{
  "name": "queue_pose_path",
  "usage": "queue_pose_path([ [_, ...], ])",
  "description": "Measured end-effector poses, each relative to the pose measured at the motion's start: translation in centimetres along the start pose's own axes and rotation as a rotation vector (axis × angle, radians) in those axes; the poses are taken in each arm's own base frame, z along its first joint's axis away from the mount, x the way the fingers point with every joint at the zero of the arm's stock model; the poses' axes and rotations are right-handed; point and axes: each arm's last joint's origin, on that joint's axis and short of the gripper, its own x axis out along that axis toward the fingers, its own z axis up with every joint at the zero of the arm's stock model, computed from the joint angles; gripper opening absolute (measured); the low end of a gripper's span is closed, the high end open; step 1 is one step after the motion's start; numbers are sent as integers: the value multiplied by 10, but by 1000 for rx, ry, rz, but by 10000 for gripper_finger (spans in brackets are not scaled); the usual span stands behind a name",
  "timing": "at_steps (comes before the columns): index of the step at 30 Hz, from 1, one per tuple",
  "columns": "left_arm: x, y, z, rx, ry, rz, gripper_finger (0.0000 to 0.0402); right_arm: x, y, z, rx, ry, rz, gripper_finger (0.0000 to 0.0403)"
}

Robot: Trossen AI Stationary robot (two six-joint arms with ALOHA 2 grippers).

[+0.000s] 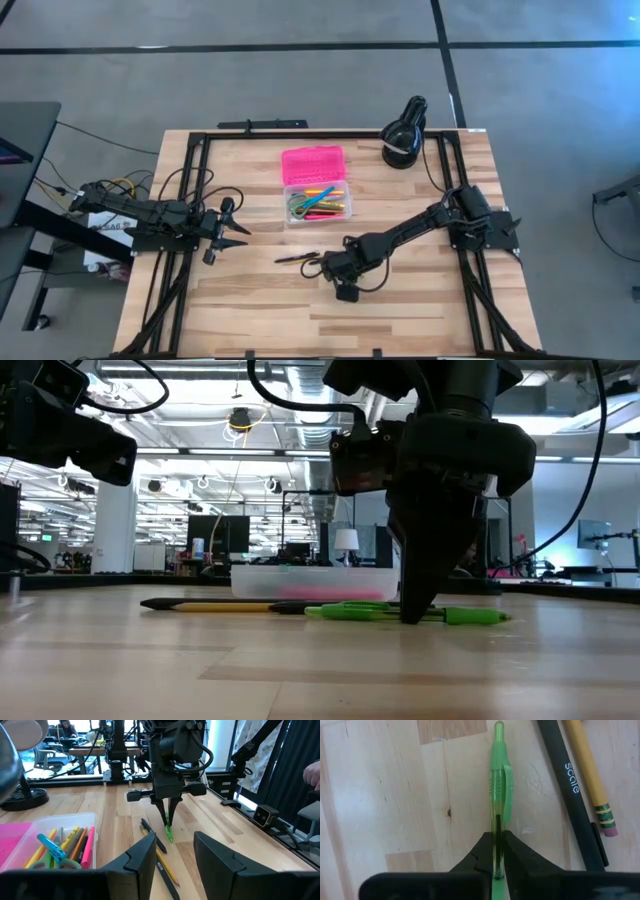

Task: Pick & place school supplies into a supply box
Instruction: Put the green pen into the supply box

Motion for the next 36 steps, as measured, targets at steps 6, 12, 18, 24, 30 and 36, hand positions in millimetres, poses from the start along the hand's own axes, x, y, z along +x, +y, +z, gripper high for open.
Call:
queue_pose_path([
  [6,0,0,0,0,0,0,128,0,1,0,-24,-5,-8,32],
  [12,0,0,0,0,0,0,128,0,2,0,-63,-16,-23,20],
  [18,0,0,0,0,0,0,128,1,8,-1,-179,-41,-25,13],
  [24,0,0,0,2,0,-1,128,-2,14,-1,-215,-53,-45,20],
  [30,0,0,0,2,0,-1,128,-13,21,10,-258,-59,-45,12],
  [36,0,0,0,2,0,-3,128,-30,27,23,-317,-96,-44,15],
])
